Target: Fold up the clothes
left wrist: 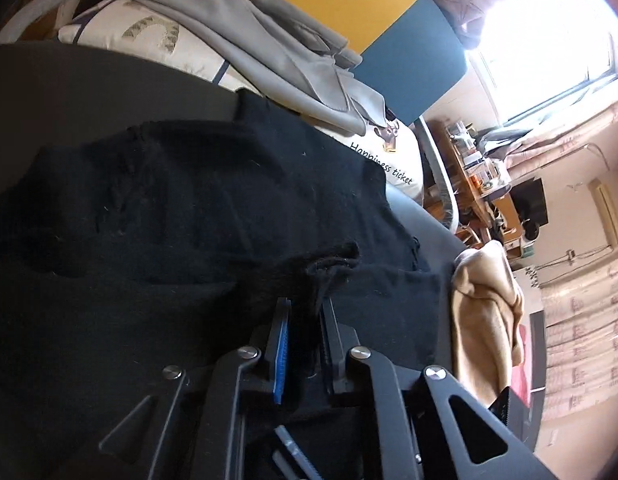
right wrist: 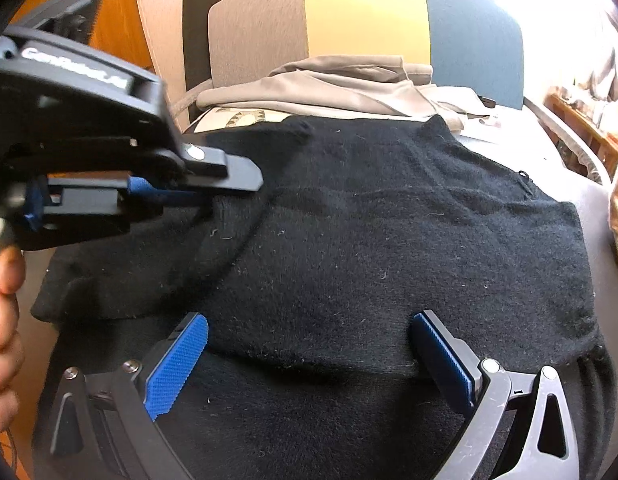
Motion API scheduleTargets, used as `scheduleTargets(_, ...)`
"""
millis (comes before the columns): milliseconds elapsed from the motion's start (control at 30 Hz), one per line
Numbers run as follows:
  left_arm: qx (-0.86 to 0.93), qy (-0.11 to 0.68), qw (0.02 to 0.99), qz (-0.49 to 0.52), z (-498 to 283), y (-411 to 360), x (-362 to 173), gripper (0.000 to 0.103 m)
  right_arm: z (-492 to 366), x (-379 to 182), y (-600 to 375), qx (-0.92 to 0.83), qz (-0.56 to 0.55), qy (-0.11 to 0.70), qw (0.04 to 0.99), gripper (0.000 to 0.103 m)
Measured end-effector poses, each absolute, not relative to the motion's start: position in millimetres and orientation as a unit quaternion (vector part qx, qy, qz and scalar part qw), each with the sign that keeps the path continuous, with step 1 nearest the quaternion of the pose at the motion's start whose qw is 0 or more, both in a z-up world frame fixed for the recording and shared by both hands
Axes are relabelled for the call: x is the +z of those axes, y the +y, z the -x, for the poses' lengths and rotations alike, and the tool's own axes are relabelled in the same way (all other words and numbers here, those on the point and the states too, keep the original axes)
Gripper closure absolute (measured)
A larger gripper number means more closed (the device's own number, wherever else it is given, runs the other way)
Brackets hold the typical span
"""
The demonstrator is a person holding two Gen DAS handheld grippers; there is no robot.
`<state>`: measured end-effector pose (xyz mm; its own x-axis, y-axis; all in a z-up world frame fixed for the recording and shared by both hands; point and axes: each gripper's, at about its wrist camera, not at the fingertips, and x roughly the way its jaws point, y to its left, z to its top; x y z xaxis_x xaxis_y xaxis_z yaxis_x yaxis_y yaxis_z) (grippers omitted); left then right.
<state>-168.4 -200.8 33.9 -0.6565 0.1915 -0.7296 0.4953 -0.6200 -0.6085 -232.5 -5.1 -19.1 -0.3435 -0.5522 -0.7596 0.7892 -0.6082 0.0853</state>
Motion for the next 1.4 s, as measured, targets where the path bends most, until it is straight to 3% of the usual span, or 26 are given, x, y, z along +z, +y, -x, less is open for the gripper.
scheduleTargets(300, -0.819, 0.438, 0.148, -0.339, 64.9, -213.4, 49.0, 0.083, 230.3, -19.7, -9.0, -0.807, -0.393, 0.159, 0.411, 0.000)
scheduleTargets(467, -0.820, 0.439, 0.181, -0.320, -6.5, -190.6, 29.7, 0.083, 230.9, -19.6, -10.2, -0.807, -0.393, 0.163, 0.409, 0.000)
scheduleTargets(833, -0.831, 0.401, 0.190, -0.337, -31.8, -169.6, -3.8, 0.083, 226.8, 7.1, 4.5, -0.806, -0.393, 0.205, 0.393, 0.001)
scheduleTargets(900, -0.834, 0.400, 0.187, -0.330, -33.2, -169.4, -6.1, 0.083, 227.5, 16.8, 21.3, -0.806, -0.401, 0.159, 0.405, 0.007)
scheduleTargets(1000, -0.838, 0.397, 0.186, -0.325, -33.3, -168.4, -7.5, 0.083, 238.7, 23.4, 51.0, -0.774, -0.448, 0.015, 0.447, 0.014)
scheduleTargets(1067, -0.841, 0.390, 0.188, -0.326, -30.8, -166.1, -7.1, 0.083, 252.9, 13.5, 58.7, -0.727, -0.492, -0.089, 0.471, 0.028)
scheduleTargets(1133, -0.843, 0.383, 0.190, -0.327, -30.1, -162.8, -7.2, 0.083, 265.0, -0.2, 60.2, -0.695, -0.521, -0.159, 0.469, 0.034)
scheduleTargets(1233, -0.847, 0.373, 0.191, -0.327, -29.8, -160.9, -7.2, 0.083, 275.7, -17.7, 58.0, -0.666, -0.545, -0.215, 0.462, 0.043)
scheduleTargets(1400, -0.849, 0.372, 0.190, -0.322, -32.4, -159.9, -7.6, 0.083, 276.9, -26.3, 48.7, -0.660, -0.548, -0.237, 0.456, 0.045)
